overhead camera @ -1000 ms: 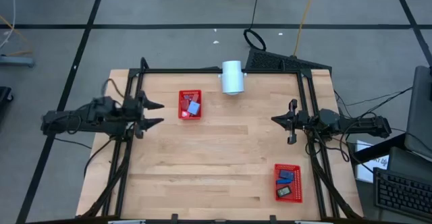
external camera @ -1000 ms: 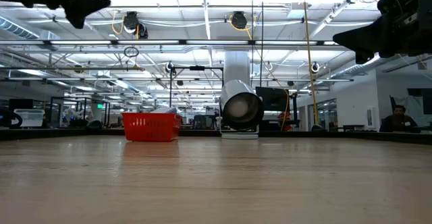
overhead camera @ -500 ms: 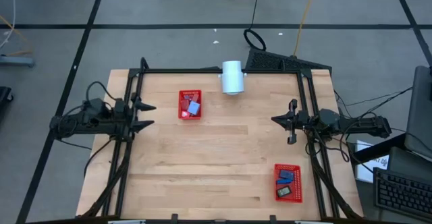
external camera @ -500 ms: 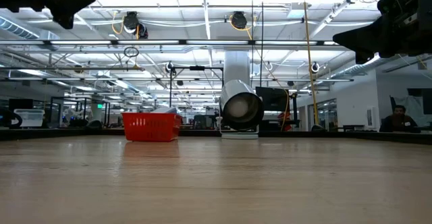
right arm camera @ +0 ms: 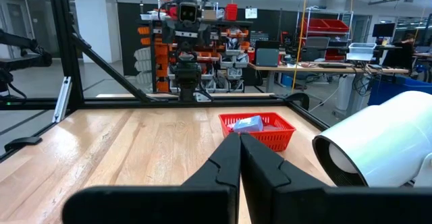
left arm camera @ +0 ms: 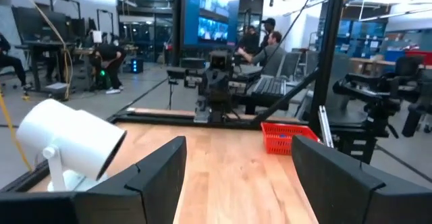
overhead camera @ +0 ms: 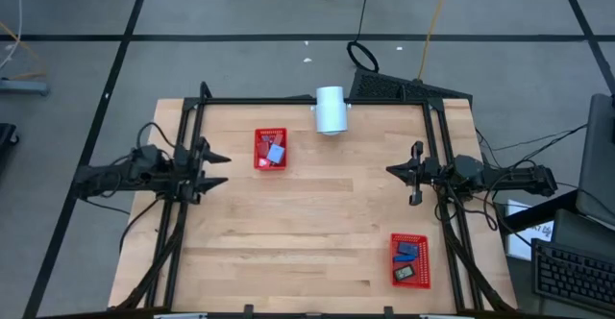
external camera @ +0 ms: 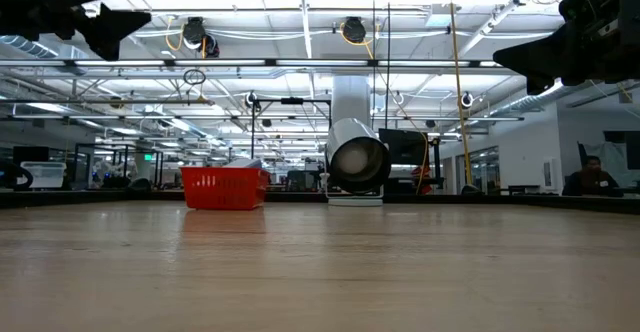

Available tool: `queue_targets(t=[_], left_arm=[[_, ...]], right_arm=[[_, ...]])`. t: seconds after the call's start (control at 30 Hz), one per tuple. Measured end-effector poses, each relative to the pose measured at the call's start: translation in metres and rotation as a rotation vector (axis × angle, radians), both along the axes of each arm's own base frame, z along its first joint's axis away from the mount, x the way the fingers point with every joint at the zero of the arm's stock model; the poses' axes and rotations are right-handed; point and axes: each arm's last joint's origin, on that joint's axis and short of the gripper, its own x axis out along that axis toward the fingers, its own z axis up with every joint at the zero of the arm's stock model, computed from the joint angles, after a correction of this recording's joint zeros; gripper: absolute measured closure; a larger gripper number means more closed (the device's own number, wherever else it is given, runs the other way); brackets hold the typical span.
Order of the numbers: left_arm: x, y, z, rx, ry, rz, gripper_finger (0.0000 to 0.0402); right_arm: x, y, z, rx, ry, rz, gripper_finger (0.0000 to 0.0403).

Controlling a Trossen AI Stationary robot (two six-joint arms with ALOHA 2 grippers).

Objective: Pick & Place Office items
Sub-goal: Return to Home Position

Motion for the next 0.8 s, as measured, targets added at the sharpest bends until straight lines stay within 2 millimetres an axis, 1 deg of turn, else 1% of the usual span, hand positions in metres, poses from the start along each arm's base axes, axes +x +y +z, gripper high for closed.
queue_targets(t=[0.4, 0.6, 0.8], left_arm=[[0.011, -0.001, -0.029, 0.005, 0.011, -0.033, 0.0131], [0.016, -0.002, -0.048, 0.056, 0.06, -0.083, 0.0131], [0.016, -0.002, -0.051, 0.058, 0.065, -0.075, 0.0131]], right_arm=[[0.0, 0.0, 0.0, 0.0, 0.0, 0.0, 0.0403], [0.0, 0.0, 0.0, 0.0, 0.0, 0.0, 0.0403], [0.0, 0.0, 0.0, 0.0, 0.0, 0.0, 0.0403]])
